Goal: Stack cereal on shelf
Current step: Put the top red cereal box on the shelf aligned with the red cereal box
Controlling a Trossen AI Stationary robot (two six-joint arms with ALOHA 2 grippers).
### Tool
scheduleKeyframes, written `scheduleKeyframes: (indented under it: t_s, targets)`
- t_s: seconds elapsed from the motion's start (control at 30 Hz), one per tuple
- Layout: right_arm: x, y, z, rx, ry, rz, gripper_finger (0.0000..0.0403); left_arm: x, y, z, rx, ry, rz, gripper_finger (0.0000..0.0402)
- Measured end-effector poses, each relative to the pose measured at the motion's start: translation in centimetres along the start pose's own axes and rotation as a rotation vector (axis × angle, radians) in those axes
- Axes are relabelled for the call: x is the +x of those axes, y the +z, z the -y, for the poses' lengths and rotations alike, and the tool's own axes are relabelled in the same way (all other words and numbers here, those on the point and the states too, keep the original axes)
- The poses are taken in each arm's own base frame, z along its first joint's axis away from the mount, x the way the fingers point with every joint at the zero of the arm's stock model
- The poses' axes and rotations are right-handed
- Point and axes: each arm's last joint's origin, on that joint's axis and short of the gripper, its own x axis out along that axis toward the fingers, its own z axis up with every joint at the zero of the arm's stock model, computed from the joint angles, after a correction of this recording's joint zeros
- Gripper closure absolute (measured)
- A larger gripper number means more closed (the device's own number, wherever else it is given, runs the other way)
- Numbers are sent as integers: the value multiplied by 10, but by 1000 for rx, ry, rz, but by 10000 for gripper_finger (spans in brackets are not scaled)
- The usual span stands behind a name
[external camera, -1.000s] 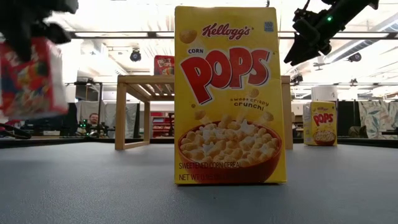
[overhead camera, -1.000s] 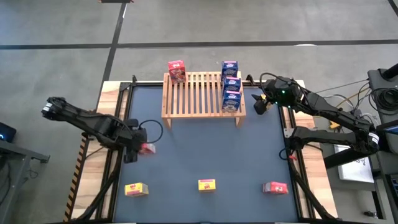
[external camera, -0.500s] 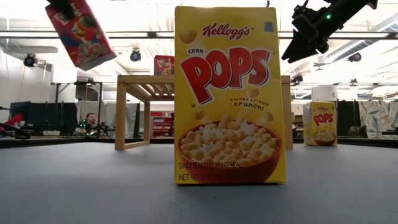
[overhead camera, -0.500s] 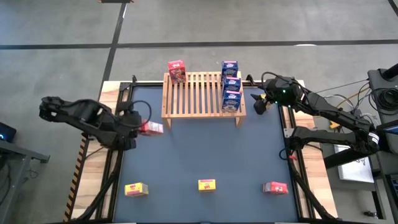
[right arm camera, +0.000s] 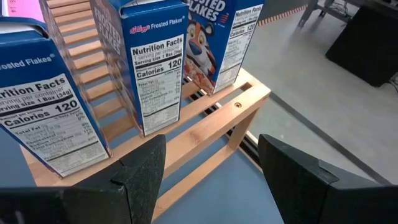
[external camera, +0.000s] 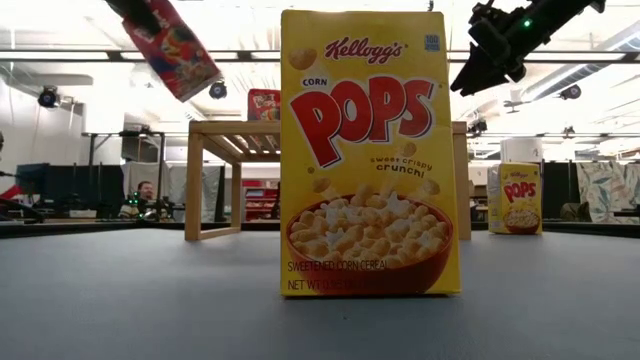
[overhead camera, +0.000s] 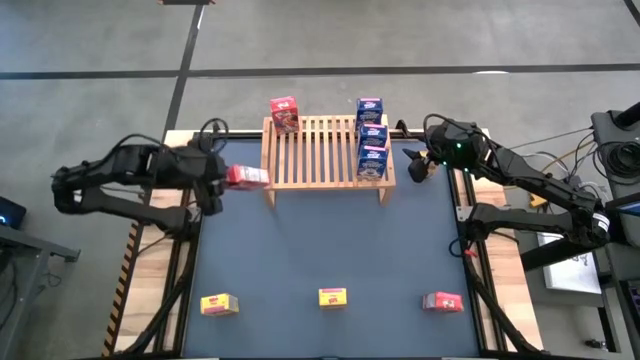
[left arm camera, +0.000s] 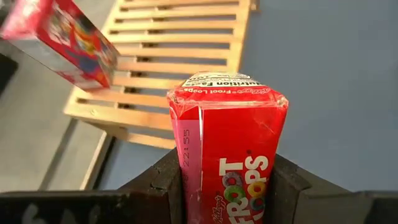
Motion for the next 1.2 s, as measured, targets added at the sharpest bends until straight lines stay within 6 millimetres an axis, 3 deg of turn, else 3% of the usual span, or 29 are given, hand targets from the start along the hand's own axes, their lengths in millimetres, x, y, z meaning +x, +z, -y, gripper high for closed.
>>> scheduleKeyframes:
  t_s: [0.5, 0.8, 1.2]
  targets:
    - [-1, 2, 0, -12, -1, 21, 158, 11, 13, -29, 54, 70, 97, 271]
    - [-11, 10, 1, -5, 40, 75, 158, 31, 13, -34, 133, 132, 163, 271]
    - [-27, 27, 2, 27, 95, 151, 158, 36, 12, -42, 151, 170, 133, 266]
